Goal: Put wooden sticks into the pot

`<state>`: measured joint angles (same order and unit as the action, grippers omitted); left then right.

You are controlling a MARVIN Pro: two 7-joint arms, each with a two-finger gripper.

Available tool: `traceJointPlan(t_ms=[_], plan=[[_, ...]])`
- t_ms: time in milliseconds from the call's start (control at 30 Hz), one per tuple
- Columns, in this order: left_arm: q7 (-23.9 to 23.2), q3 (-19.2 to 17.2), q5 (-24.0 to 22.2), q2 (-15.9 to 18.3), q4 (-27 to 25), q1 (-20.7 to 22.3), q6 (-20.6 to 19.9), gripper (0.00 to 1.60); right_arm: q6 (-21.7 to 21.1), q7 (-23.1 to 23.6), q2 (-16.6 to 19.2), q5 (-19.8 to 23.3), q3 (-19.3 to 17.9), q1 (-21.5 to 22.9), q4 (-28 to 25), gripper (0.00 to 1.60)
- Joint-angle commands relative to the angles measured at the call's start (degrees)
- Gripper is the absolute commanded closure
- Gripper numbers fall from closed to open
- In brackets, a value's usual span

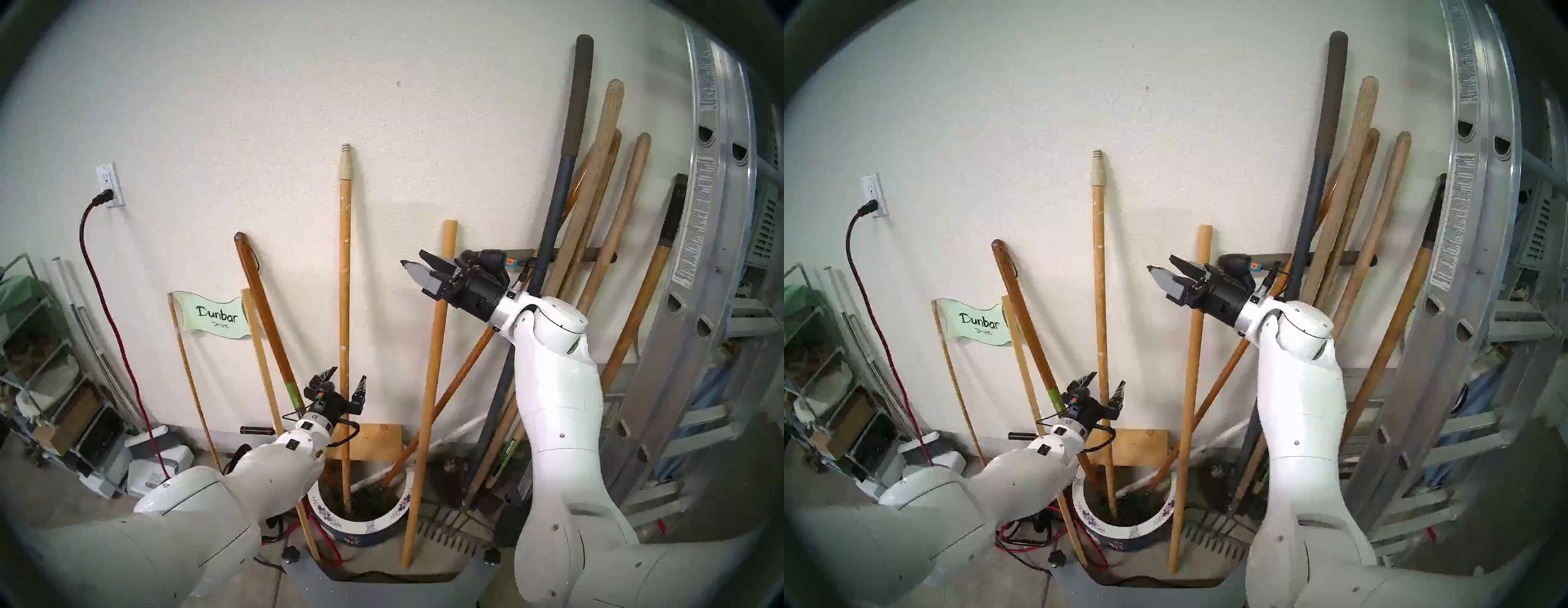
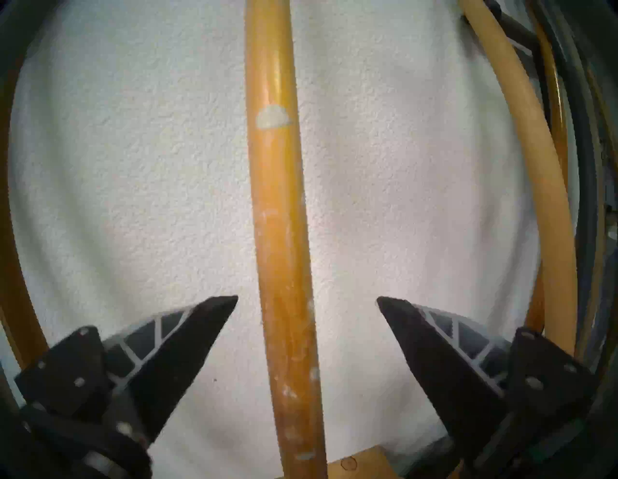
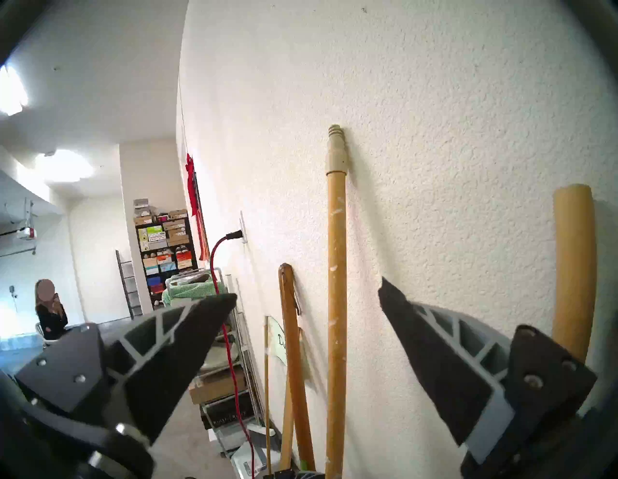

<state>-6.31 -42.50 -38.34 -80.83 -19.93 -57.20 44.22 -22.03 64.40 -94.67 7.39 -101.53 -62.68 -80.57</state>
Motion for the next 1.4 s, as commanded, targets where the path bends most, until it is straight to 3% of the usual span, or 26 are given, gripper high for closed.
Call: traceJointPlan(t_ms=[0, 900, 1367], plan=[[0.24, -0.36, 0.18, 2.25, -3.28, -1.18, 2.79, 0.0, 0.12, -0.13, 0.13, -0.22, 0.16, 0.33, 0.3, 0.0], [0.28, -1.98, 2.62, 9.0, -15.4, -8.03, 8.67, 0.0, 0.18, -0.89, 0.19, -0.27, 0.19, 0.99, 2.52, 0.0], [0.43, -3.02, 3.9, 13.35, -24.63, -12.06, 10.78, 0.0, 0.35, -1.24, 0.63, -0.2, -0.13, 1.12, 3.06, 0.0]])
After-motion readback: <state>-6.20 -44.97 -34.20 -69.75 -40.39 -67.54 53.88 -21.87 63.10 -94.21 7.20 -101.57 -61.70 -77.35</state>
